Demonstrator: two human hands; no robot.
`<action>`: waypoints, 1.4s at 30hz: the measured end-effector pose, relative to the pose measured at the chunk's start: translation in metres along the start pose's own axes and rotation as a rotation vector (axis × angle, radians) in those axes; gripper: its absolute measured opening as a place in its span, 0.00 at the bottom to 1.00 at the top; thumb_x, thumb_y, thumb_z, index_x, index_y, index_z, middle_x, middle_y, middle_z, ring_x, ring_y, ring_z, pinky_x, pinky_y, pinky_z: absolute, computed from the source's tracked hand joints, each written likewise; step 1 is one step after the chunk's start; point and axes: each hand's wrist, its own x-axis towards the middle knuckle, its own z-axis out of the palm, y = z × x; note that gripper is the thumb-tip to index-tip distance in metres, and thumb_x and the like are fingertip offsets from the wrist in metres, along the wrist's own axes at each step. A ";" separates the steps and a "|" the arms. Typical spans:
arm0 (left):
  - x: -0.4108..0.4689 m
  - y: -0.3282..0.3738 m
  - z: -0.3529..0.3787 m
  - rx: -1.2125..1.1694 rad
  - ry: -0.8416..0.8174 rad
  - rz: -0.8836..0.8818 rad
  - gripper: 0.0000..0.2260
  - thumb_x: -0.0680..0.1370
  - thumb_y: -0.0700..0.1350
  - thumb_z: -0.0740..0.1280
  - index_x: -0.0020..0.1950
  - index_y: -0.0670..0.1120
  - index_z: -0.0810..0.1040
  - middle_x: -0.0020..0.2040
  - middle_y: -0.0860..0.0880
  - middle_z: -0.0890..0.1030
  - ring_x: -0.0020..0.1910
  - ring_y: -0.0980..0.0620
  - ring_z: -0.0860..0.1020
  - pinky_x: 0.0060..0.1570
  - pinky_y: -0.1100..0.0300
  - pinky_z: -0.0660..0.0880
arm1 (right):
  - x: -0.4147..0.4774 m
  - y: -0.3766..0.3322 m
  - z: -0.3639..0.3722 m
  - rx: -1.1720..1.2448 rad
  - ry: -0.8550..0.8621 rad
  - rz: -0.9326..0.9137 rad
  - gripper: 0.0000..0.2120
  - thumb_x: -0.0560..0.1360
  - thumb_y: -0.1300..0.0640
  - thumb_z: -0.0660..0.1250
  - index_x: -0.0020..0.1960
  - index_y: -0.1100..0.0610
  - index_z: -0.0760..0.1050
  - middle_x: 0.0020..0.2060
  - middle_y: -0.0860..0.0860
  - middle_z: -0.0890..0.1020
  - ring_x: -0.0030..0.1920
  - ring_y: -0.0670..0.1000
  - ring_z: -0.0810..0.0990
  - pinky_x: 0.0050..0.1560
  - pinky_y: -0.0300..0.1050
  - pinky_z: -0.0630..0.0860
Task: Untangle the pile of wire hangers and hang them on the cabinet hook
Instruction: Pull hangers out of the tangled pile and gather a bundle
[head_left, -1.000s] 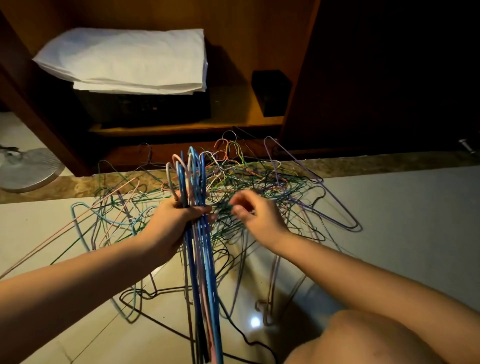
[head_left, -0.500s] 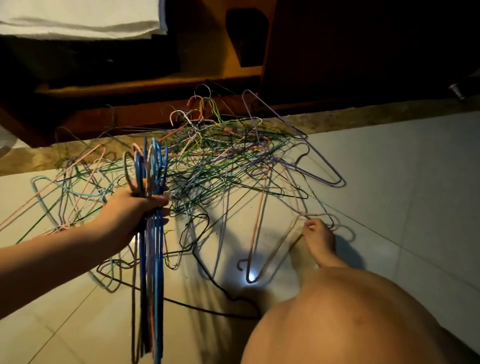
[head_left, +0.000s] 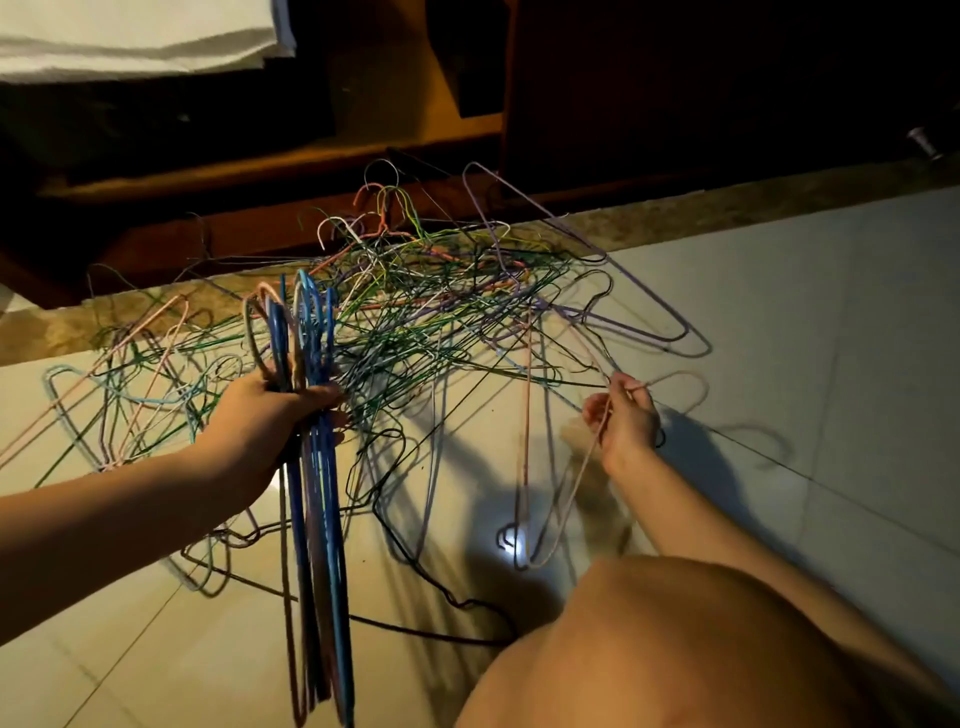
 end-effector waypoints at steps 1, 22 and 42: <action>0.000 0.001 -0.001 -0.007 0.000 0.003 0.06 0.75 0.33 0.63 0.49 0.42 0.75 0.43 0.44 0.79 0.29 0.57 0.81 0.30 0.63 0.79 | -0.002 -0.005 0.003 0.015 -0.011 -0.043 0.07 0.79 0.61 0.60 0.43 0.54 0.72 0.19 0.47 0.74 0.19 0.43 0.73 0.21 0.32 0.70; -0.009 0.020 -0.019 -0.143 0.034 0.034 0.05 0.76 0.34 0.63 0.48 0.42 0.75 0.44 0.44 0.79 0.28 0.57 0.81 0.28 0.64 0.78 | -0.029 -0.074 0.021 -0.563 -0.164 -0.556 0.13 0.81 0.59 0.54 0.39 0.51 0.69 0.31 0.51 0.78 0.26 0.41 0.78 0.33 0.38 0.75; -0.007 0.013 -0.015 -0.110 -0.021 0.030 0.06 0.76 0.35 0.63 0.50 0.43 0.75 0.46 0.45 0.79 0.38 0.52 0.81 0.30 0.64 0.79 | -0.019 -0.102 0.036 -0.735 -0.072 -0.390 0.13 0.80 0.59 0.53 0.40 0.55 0.72 0.31 0.49 0.73 0.31 0.47 0.70 0.29 0.38 0.65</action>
